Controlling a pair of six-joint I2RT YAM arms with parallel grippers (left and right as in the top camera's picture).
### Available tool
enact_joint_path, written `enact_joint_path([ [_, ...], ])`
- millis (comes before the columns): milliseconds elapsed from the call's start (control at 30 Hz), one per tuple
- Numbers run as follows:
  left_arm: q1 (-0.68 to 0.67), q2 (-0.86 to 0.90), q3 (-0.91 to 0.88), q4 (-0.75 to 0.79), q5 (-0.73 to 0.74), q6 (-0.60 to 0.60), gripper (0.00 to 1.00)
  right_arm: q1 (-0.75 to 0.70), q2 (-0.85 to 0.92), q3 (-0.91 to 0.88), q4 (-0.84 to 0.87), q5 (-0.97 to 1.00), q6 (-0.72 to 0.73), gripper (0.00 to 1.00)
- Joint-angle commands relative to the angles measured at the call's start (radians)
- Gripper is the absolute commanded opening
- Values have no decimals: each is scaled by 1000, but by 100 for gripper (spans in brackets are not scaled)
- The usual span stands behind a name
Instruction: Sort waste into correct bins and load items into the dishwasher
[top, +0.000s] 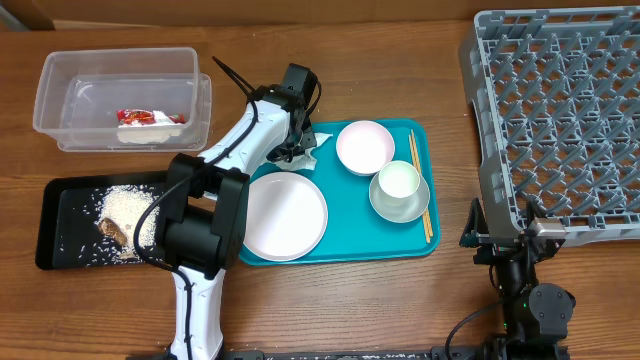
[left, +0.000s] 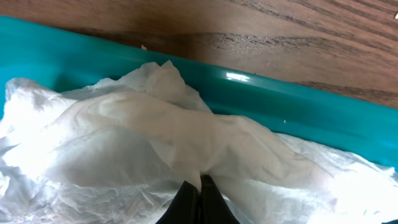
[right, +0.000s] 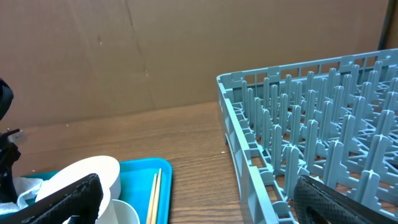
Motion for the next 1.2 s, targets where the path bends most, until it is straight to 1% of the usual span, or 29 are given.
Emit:
enact_joint_path([
  [0, 9, -13, 18, -27, 8, -4, 4, -4, -10, -10, 6, 9, -3, 100],
  [233, 60, -94, 284, -216, -30, -2, 4, -4, -10, -10, 6, 9, -3, 100],
  [300, 93, -140, 377, -237, -87, 18, 4, -4, -10, -10, 6, 9, -3, 100],
  [433, 150, -200, 464, -230, -209, 23, 4, -4, -10, -10, 6, 10, -3, 100],
  [667, 274, -237, 483, -213, -317, 23, 4, -4, -10, -10, 6, 9, -3, 100],
  [767, 343, -231, 477, -231, -319, 15, 4, -4, -10, -10, 6, 9, -3, 100],
  [867, 410, -230, 463, -245, -319, -23, 4, -4, -10, -10, 6, 9, -3, 100],
  [1000, 485, -206, 462, -248, -319, -23, 4, -4, -10, -10, 6, 10, -3, 100],
  [1133, 530, -167, 462, -249, -312, -22, 4, -4, -10, -10, 6, 9, -3, 100],
  [1167, 536, -158, 462, -249, -311, -22, 6, -4, -10, -10, 6, 10, -3, 100],
])
